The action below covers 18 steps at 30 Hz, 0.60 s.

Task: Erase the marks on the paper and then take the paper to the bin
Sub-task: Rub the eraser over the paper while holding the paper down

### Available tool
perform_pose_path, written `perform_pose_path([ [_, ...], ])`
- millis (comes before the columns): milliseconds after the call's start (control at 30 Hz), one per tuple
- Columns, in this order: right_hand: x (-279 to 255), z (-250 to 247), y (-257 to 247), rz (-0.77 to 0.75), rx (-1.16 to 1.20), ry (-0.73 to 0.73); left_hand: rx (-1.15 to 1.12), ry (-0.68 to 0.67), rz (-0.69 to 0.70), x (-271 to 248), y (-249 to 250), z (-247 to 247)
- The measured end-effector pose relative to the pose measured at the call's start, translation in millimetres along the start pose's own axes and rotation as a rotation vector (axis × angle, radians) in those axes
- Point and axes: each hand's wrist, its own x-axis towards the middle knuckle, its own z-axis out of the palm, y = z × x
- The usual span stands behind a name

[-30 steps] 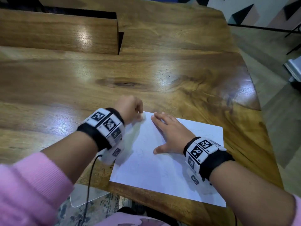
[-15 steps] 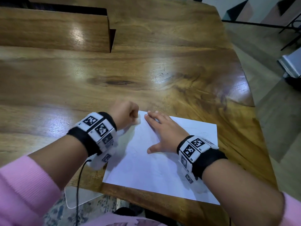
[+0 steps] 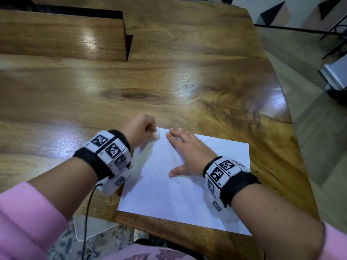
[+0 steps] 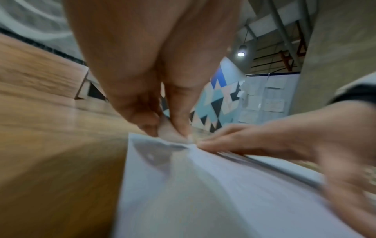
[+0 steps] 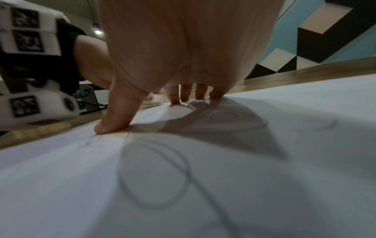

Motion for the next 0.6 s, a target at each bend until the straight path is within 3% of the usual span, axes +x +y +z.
perform_pose_path([
  [67, 0.0, -0.3, -0.3, 0.004, -0.003, -0.003, -0.005, 0.153, 0.003, 4.9, 7.6, 0.1],
  [100, 0.0, -0.6, -0.7, 0.005, -0.002, -0.007, 0.025, 0.138, 0.011, 3.2, 8.5, 0.9],
  [200, -0.5, -1.1, -0.9, 0.005, -0.005, -0.009, 0.184, -0.108, 0.063, -10.8, 3.4, 0.8],
  [267, -0.4, -1.2, -1.1, 0.003, -0.016, -0.008, 0.196, -0.156, 0.068, -16.7, 0.4, -1.1],
  [400, -0.1, -1.1, -1.3, 0.003, -0.036, -0.012, 0.087, 0.072, 0.095, -1.8, 8.3, 3.0],
  [500, -0.2, -0.6, -1.5, 0.007, -0.035, -0.019, 0.073, 0.137, 0.075, 0.1, 12.3, 11.4],
  [600, -0.3, -0.5, -2.0, 0.011, -0.043, -0.037, 0.107, -0.053, 0.108, -16.5, 1.0, 15.4],
])
